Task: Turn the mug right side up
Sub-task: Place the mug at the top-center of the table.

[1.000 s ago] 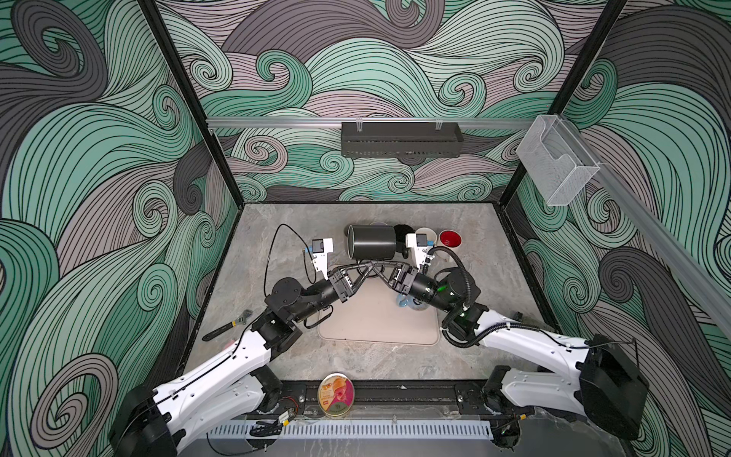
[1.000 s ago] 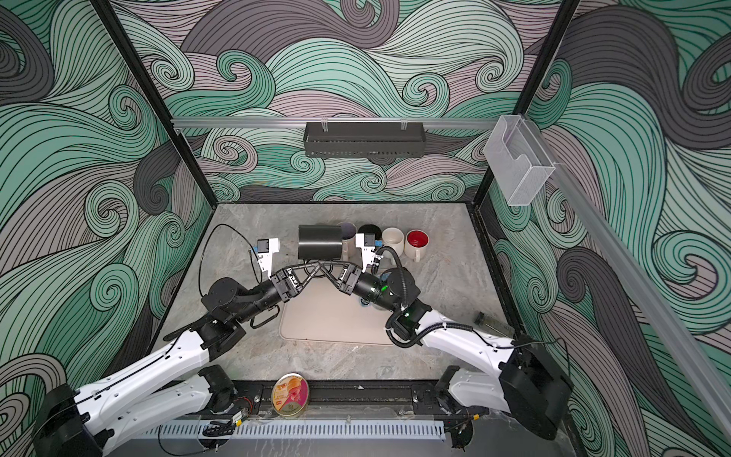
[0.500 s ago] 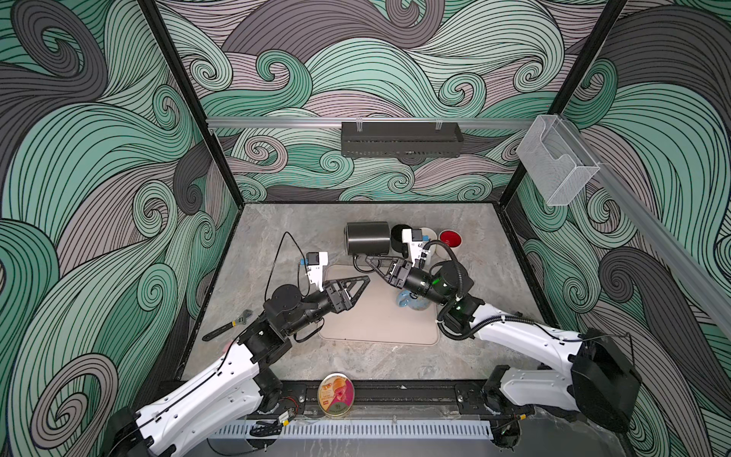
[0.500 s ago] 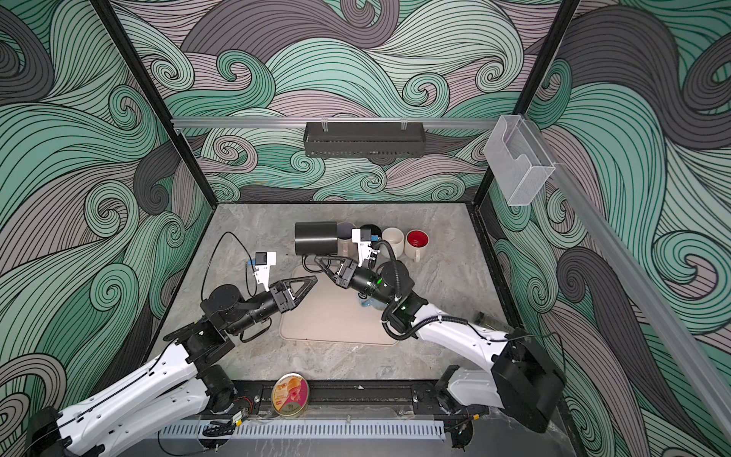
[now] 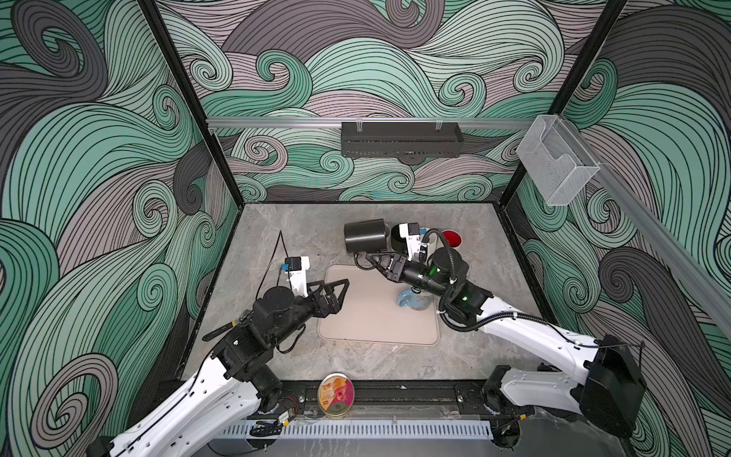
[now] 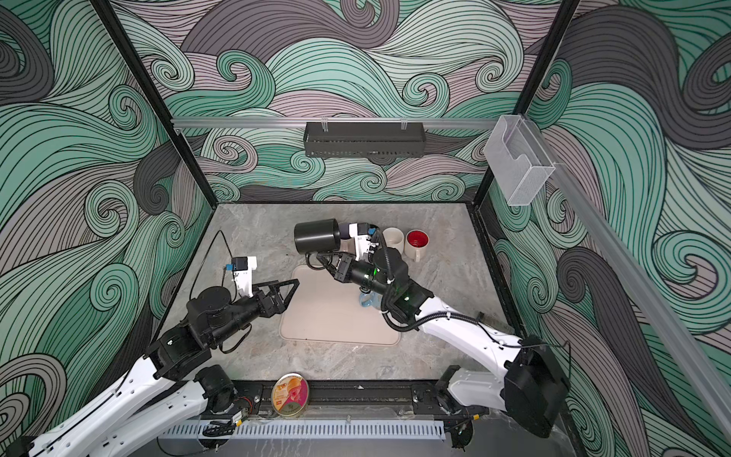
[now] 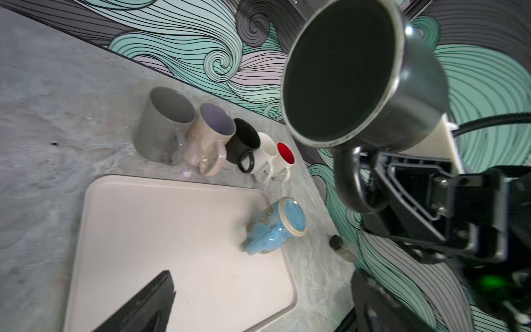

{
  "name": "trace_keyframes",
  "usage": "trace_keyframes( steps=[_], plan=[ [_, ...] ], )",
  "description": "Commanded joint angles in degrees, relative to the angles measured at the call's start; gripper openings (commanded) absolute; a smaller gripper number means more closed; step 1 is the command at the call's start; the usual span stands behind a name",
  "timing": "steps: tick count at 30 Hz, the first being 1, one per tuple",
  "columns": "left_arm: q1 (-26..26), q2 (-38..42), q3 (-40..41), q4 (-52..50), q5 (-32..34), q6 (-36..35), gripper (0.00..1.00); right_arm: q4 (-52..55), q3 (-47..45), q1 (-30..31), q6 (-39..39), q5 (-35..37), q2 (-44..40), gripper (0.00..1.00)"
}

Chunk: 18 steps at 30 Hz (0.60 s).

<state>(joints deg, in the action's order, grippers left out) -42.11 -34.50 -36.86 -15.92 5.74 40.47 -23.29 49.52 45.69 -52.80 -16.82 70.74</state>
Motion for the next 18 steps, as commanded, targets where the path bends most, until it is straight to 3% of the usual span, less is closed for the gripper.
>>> trace_keyframes(
  steps=[1, 9, 18],
  plan=[
    [0.3, -2.6, -2.7, -8.9, 5.2, -4.3, 0.96, 6.5, 4.8, -0.2, 5.3, 5.1, -2.0, 0.0],
    [0.3, -10.6, -4.7, -15.9, 11.1, -4.5, 0.95, 33.1, 20.2, 4.0, 15.6, 19.2, 4.6, 0.0],
    [0.3, -11.3, -4.3, -19.3, 14.6, -3.7, 0.94, 49.4, 39.5, 9.7, 25.4, 34.4, 17.9, 0.0]
  ],
)
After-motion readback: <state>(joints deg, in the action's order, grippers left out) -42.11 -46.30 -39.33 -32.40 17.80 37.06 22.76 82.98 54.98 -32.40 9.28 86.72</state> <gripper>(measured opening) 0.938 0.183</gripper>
